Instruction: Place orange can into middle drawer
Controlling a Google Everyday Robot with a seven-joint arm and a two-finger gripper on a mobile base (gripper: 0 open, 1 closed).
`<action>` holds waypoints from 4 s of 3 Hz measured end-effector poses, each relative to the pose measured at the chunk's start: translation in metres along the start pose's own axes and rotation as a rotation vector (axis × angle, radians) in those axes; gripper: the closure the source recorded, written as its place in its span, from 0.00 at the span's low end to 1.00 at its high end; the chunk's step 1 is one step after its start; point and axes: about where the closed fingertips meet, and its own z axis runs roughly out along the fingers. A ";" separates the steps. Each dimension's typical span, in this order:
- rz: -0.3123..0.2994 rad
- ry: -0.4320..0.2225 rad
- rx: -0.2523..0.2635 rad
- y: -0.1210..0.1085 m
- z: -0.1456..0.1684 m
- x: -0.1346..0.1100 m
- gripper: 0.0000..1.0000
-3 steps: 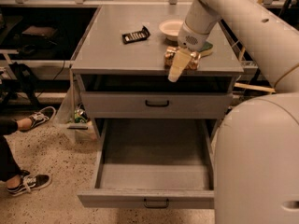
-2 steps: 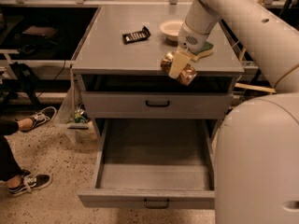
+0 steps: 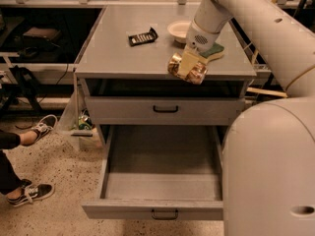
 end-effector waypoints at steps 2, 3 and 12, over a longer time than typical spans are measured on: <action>-0.044 -0.105 0.043 0.046 -0.066 0.008 1.00; -0.117 -0.244 0.124 0.104 -0.122 0.005 1.00; -0.085 -0.198 0.050 0.114 0.193 0.131 1.00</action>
Offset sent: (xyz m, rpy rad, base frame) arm -0.1988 -0.0687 0.0596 0.1446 -0.0941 0.0229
